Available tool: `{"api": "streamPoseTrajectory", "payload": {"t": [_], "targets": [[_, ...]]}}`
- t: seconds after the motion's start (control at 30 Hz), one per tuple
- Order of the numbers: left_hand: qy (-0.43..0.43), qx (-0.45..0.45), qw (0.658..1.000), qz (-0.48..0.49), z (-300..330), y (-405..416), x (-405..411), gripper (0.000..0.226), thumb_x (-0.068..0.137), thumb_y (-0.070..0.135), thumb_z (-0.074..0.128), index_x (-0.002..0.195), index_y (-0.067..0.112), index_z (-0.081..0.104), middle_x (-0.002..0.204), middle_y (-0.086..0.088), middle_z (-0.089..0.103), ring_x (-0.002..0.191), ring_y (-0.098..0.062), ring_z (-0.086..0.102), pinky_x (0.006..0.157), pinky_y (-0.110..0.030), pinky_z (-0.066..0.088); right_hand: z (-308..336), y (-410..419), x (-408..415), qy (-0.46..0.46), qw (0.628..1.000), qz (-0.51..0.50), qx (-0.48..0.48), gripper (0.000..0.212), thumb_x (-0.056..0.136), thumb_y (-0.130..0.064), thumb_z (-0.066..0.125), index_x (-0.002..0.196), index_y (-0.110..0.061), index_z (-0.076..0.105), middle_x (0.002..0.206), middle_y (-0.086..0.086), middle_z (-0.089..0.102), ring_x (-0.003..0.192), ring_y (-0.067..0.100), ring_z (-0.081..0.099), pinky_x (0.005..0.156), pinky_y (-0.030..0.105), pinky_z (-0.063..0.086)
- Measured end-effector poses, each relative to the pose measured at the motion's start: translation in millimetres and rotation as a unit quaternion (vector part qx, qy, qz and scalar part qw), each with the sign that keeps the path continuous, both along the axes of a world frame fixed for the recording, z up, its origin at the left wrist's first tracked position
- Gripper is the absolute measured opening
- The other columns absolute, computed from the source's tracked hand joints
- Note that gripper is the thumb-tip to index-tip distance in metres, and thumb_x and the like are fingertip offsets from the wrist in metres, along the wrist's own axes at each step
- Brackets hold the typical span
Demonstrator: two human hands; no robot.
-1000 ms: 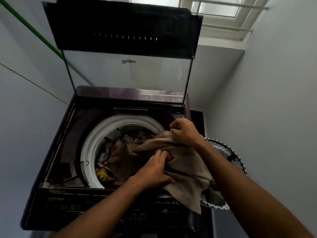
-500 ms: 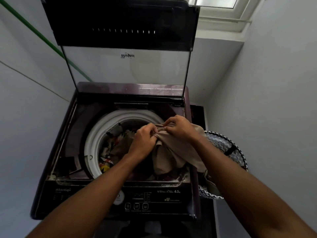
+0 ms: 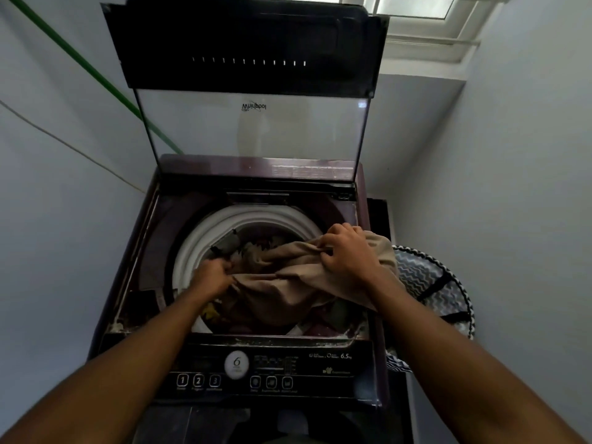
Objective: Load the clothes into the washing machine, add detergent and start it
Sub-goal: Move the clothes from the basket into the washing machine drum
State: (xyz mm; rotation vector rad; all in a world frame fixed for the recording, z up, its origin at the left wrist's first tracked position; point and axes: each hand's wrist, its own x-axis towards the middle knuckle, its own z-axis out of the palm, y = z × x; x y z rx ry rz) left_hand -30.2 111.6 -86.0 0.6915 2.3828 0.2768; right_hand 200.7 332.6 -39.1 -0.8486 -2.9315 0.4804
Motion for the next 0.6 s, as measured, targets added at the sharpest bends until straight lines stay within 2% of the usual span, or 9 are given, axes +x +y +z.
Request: {"api": "streamPoseTrajectory", "payload": {"t": [0.07, 0.13, 0.17, 0.23, 0.3, 0.33, 0.47, 0.53, 0.6], "targets": [[0.039, 0.061, 0.993, -0.095, 10, 20, 25, 0.054, 0.072, 0.058, 0.069, 0.119, 0.032, 0.066, 0.124, -0.006, 0.061, 0.116, -0.027, 0.057, 0.098, -0.035, 0.049, -1, -3, 0, 0.006, 1.0, 0.004, 0.022, 0.033, 0.083, -0.041, 0.054, 0.11, -0.034, 0.071, 0.106, -0.004, 0.06, 0.103, 0.018, 0.052, 0.097, 0.037, 0.039], [0.007, 0.113, 0.977, -0.18, 25, 48, 56, 0.076, 0.076, 0.039, 0.075, 0.144, 0.028, 0.043, 0.151, -0.009, 0.035, 0.14, -0.028, 0.031, 0.115, -0.036, 0.028, 0, -4, 0, 0.012, 0.999, 0.004, 0.031, 0.034, 0.083, -0.042, 0.052, 0.109, -0.033, 0.072, 0.105, -0.003, 0.06, 0.103, 0.018, 0.051, 0.097, 0.038, 0.04], [-0.021, 0.143, 0.966, -0.214, 34, 62, 72, 0.086, 0.077, 0.029, 0.075, 0.152, 0.025, 0.031, 0.157, -0.008, 0.024, 0.146, -0.026, 0.02, 0.119, -0.035, 0.021, 0, -4, -1, 0.016, 0.999, 0.0, 0.029, 0.036, 0.082, -0.043, 0.051, 0.108, -0.032, 0.073, 0.105, -0.002, 0.06, 0.103, 0.019, 0.052, 0.096, 0.038, 0.041], [-0.085, 0.207, 0.946, -0.236, 50, 90, 104, 0.105, 0.074, 0.025, 0.079, 0.157, 0.022, 0.014, 0.162, -0.003, 0.014, 0.15, -0.019, 0.012, 0.121, -0.031, 0.018, -3, -4, -1, 0.033, 0.999, -0.02, 0.024, 0.039, 0.081, -0.042, 0.048, 0.104, -0.025, 0.073, 0.102, 0.0, 0.059, 0.099, 0.02, 0.052, 0.091, 0.039, 0.043], [-0.145, 0.232, 0.935, -0.227, 54, 108, 129, 0.125, 0.065, 0.026, 0.086, 0.158, 0.025, 0.002, 0.163, 0.001, 0.013, 0.148, -0.012, 0.016, 0.117, -0.025, 0.025, -7, -3, -1, 0.054, 0.997, -0.043, 0.015, 0.037, 0.082, -0.036, 0.046, 0.097, -0.012, 0.07, 0.098, 0.004, 0.058, 0.095, 0.023, 0.051, 0.087, 0.042, 0.046], [-0.153, 0.233, 0.937, -0.211, 52, 114, 139, 0.132, 0.062, 0.026, 0.088, 0.157, 0.026, -0.003, 0.161, -0.001, 0.018, 0.145, -0.012, 0.024, 0.113, -0.023, 0.03, -8, -2, -1, 0.058, 0.997, -0.046, 0.013, 0.034, 0.082, -0.032, 0.049, 0.096, -0.008, 0.07, 0.1, 0.006, 0.058, 0.097, 0.024, 0.05, 0.087, 0.043, 0.046], [-0.118, 0.242, 0.952, -0.144, 38, 116, 155, 0.141, 0.058, 0.03, 0.093, 0.156, 0.023, -0.008, 0.134, -0.007, 0.059, 0.114, -0.019, 0.06, 0.094, -0.027, 0.048, -16, 0, -2, 0.098, 0.993, -0.049, 0.038, 0.023, 0.081, -0.019, 0.058, 0.095, -0.006, 0.071, 0.11, 0.009, 0.058, 0.105, 0.03, 0.051, 0.088, 0.045, 0.047], [-0.117, 0.249, 0.951, -0.141, 31, 114, 152, 0.132, 0.061, 0.03, 0.091, 0.157, 0.024, 0.001, 0.118, 0.003, 0.066, 0.097, -0.015, 0.066, 0.083, -0.024, 0.051, -14, -2, -2, 0.148, 0.985, -0.066, 0.056, 0.018, 0.077, -0.016, 0.058, 0.086, -0.006, 0.069, 0.108, 0.01, 0.058, 0.103, 0.032, 0.051, 0.086, 0.047, 0.046], [-0.128, 0.254, 0.95, -0.131, 30, 111, 148, 0.106, 0.066, 0.029, 0.089, 0.153, 0.03, 0.028, 0.108, 0.012, 0.066, 0.093, -0.007, 0.066, 0.079, -0.022, 0.052, -11, -4, -1, 0.184, 0.975, -0.102, 0.07, 0.02, 0.07, -0.018, 0.058, 0.085, -0.008, 0.066, 0.108, 0.012, 0.058, 0.105, 0.032, 0.051, 0.088, 0.046, 0.045]]}}
